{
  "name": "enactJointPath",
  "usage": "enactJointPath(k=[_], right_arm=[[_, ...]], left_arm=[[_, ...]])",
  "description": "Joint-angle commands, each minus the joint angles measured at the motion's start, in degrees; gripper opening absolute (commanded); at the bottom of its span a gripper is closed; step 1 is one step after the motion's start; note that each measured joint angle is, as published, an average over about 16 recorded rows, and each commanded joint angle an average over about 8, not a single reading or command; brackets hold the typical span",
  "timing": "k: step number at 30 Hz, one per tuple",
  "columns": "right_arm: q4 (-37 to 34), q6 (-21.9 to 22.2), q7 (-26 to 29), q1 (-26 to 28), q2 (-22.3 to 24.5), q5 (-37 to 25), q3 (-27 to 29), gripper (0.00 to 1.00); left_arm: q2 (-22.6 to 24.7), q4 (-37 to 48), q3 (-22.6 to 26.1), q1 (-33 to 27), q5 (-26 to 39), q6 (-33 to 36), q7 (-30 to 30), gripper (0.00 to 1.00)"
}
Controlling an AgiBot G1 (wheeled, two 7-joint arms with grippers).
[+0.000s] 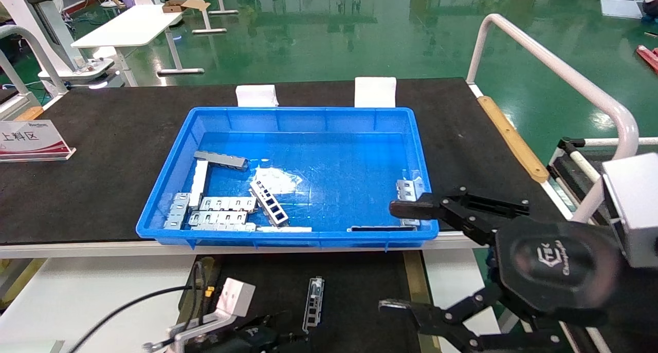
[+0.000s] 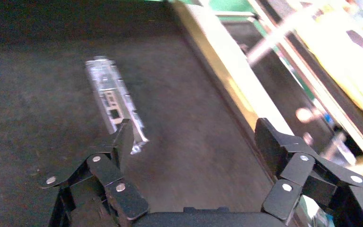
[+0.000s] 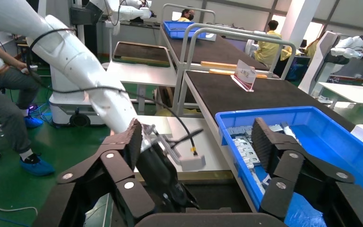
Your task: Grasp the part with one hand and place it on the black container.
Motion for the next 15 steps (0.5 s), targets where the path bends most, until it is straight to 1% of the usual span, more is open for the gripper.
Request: enactJointPath(k=[1,8,15], right_arm=[[0.0,0.0,0.0,0.0,0.0,0.0,0.0,1.0],[0.0,0.0,0.0,0.0,0.0,0.0,-0.01,1.0],[0.0,0.0,0.0,0.0,0.0,0.01,-0.01,1.0]], left_arm=[[-2.13,0.06,-1.61,0.08,0.25,5.37,1.52,1.0],[-6.93,1.32,-5.54,0.52,-0.96,17.24,7.44,1.0],[-9.75,3.37,-8.41,-0.17,-2.42,26.38,12.37,1.0]])
